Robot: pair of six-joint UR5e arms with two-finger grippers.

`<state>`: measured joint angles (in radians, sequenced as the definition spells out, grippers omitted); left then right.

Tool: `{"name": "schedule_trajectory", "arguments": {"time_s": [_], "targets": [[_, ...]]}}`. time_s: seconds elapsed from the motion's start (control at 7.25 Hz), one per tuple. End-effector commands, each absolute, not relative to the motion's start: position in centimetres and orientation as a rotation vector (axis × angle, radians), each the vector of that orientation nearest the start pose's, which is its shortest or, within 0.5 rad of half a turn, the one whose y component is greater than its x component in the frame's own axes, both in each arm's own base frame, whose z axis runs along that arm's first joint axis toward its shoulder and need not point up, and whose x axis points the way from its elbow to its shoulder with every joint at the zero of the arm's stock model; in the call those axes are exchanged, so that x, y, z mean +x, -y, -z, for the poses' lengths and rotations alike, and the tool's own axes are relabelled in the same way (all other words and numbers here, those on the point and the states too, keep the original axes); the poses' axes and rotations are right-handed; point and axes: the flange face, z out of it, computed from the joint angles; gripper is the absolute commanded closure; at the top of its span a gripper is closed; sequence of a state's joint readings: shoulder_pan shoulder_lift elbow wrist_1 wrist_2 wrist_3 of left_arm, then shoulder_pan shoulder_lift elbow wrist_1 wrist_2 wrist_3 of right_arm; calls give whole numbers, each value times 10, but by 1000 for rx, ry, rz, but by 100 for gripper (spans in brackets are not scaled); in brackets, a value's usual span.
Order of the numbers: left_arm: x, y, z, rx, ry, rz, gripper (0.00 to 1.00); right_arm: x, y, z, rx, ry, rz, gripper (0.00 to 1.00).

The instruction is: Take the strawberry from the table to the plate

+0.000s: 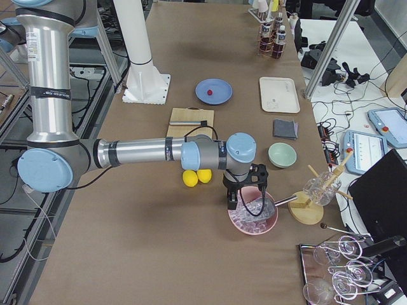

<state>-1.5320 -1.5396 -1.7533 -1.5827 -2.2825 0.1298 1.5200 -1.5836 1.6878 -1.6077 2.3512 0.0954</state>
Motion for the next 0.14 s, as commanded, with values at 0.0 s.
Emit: {"name": "schedule_trajectory", "arguments": {"time_s": [0.0], "targets": [[-49, 488, -586, 191, -702, -222, 2, 39, 491, -611, 8, 791, -18, 0]]}}
